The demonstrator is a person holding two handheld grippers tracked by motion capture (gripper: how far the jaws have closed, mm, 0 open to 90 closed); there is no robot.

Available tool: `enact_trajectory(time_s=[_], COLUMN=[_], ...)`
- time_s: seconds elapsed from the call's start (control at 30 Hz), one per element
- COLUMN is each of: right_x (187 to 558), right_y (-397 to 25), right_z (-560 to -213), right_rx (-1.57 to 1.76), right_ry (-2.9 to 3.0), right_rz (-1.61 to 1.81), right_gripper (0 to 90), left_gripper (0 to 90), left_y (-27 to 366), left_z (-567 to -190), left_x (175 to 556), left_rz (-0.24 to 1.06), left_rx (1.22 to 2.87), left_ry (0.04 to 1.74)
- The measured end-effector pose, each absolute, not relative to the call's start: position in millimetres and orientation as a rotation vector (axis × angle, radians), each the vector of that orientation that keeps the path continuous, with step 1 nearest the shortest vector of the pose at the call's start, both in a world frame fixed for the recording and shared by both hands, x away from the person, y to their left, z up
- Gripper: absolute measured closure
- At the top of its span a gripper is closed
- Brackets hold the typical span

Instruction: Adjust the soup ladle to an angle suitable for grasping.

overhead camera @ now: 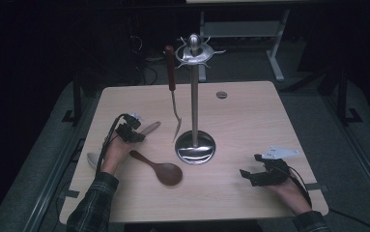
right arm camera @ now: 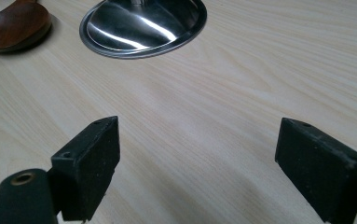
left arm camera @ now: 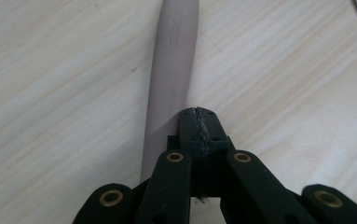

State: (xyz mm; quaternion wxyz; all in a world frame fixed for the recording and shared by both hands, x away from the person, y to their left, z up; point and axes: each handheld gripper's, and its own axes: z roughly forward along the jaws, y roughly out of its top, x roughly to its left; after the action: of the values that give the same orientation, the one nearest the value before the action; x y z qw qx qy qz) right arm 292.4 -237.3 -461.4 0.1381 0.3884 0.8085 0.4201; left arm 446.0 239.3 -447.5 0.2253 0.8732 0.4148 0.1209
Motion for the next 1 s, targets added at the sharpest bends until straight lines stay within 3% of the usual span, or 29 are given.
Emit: enact_trajectory(time_s=[0.37,0.7,0.9,1.0], right_x=[292.4,292.6,292.6,292.5], right_y=[-236.2,-235.7,-235.1,-235.5], right_z=[-461.5,-461.8,-461.6,-461.5], right_rx=[1.12,1.122,1.119,1.117], right_ry=[2.345,2.349,2.35,2.349], right_rz=[1.214,1.215,1.217,1.217], right_gripper=[13.7,13.7,13.7,13.7], left_gripper=[90.0,89.5,71.0,66.2], left_y=[264.2,276.3,282.0,283.4], left_z=[-446.7,-411.5,-406.3,-409.9], left_x=[462.0,456.6,467.8,471.9], left_rz=[0.396,0.326,0.293,0.262], left_rx=[2.323,2.344,2.473,2.497], left_ry=[1.29,1.219,1.251,1.264])
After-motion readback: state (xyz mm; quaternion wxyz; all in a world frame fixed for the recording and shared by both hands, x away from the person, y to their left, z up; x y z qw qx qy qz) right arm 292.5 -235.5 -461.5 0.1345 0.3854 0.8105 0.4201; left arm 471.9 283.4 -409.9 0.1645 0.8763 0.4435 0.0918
